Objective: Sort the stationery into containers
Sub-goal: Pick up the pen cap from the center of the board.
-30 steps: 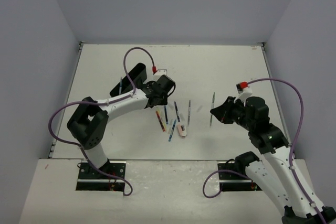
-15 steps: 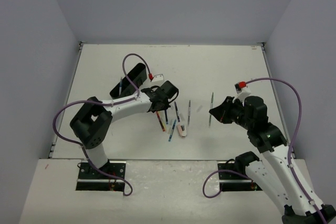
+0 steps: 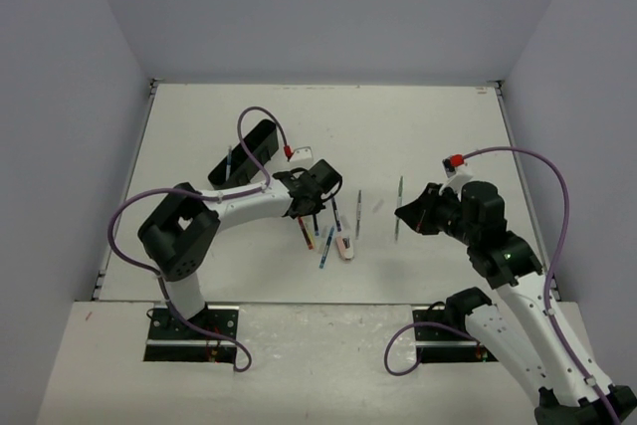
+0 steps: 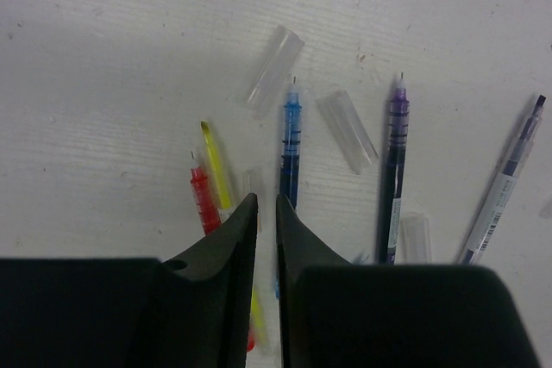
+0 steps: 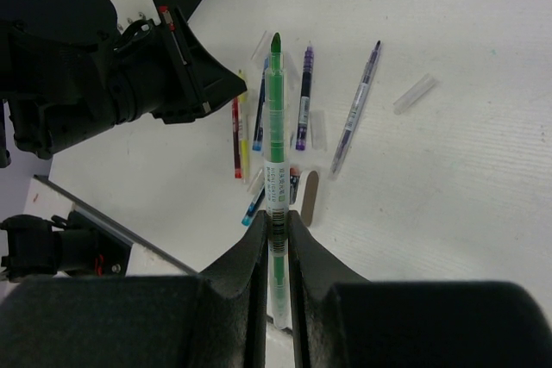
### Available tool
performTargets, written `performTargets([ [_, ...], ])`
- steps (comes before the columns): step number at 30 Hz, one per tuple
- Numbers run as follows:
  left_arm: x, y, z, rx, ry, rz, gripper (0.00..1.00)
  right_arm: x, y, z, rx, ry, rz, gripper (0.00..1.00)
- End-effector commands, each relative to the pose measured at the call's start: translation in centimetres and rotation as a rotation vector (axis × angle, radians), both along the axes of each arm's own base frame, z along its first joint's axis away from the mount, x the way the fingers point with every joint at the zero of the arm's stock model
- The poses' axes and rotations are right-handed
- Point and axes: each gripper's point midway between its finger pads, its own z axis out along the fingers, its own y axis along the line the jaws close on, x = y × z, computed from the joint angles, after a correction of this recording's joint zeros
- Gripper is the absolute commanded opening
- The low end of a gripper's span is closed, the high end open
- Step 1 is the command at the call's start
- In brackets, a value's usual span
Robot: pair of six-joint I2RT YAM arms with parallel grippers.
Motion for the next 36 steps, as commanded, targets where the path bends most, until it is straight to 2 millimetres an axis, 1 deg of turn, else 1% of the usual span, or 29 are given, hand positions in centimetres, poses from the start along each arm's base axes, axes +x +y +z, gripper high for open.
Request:
performTargets([
  [1,0.3,0.7,-0.4,0.025,-0.027,0.05,0.15,0.3,0.5,0.4,0.018,-0.021,0.021,0.0],
  [8,0.1,1.1,-0.9,0.041,-0.025,0.05,0.15,0.4,0.7,-0.4,0.017,-0.006,0.028,0.0],
  [15,-0.2,1.2,-1.4,0.039,-0.015,0.055,0.15,0.3,0.6,-0.5,0.015,-0.007,0.027,0.0],
  [26,-0.2,0.7,-2.0,0.023,-0.006,0.036,0.15,0.4,0.7,-0.6,0.011,0.001,0.032,0.0],
  [31,-0.1,0.3,-1.8,0.017,-0.011,0.019,0.15,0.5,0.8,-0.5,0.01,0.001,0.035,0.0],
  [36,-0.1,0.4,-1.9,0.021,-0.011,0.023,0.15,0.6,0.8,-0.8,0.006,0.007,0.038,0.0],
])
